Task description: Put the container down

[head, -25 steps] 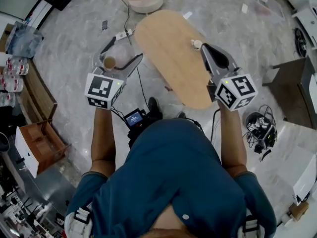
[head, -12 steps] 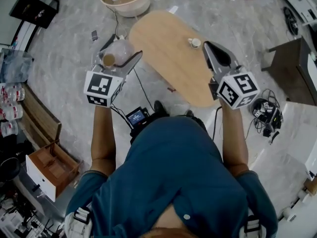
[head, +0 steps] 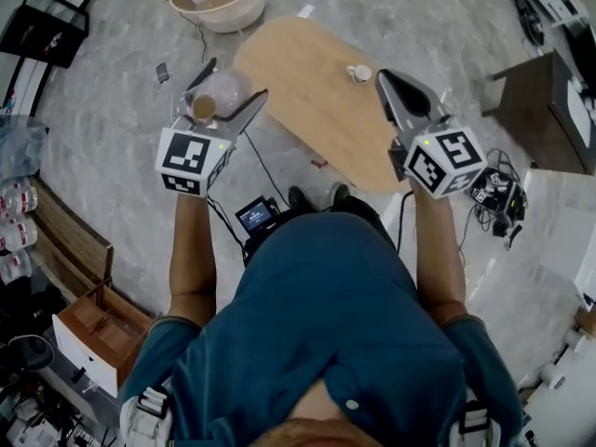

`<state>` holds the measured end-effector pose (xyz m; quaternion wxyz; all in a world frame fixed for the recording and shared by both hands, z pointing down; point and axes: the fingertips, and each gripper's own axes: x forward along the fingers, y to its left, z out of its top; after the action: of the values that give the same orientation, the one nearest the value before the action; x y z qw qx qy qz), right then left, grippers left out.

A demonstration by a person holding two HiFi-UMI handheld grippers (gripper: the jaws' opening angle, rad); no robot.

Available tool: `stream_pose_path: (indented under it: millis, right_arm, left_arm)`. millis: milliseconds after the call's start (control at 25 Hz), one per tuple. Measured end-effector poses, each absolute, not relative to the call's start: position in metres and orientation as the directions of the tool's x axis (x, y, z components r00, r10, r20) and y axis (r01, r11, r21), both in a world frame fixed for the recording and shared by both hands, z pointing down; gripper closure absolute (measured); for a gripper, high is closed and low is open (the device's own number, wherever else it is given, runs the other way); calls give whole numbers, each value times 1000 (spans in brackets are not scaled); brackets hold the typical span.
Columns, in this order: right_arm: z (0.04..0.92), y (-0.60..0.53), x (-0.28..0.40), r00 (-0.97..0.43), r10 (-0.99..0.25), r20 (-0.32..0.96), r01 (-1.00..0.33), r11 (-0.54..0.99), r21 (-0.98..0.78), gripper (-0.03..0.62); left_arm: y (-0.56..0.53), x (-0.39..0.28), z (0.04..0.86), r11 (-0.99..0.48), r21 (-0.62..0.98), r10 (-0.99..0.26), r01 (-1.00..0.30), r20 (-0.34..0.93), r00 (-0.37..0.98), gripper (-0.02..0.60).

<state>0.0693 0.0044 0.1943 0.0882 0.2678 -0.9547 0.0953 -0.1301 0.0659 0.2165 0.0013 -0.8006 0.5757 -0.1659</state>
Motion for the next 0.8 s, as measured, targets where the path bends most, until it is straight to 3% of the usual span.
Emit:
stream_pose_path:
  millis: [360,600,800]
  right_arm:
    - [206,-18,62,-854,-464,235,-504,849,-159,583]
    - [215,-47,21,-893,-362,267,-412,897,-161,583]
    - [220,-68,37,-912,-309,270,-361,917,-172,583]
  left_arm:
    - [61,-134,226,-305,-176,-925,-936,289,247,170]
    - [50,-154,229,-225,-156,-941,-962,291,173,170]
    - [35,-127,233,-187,-164,-946,-969,296,132,170]
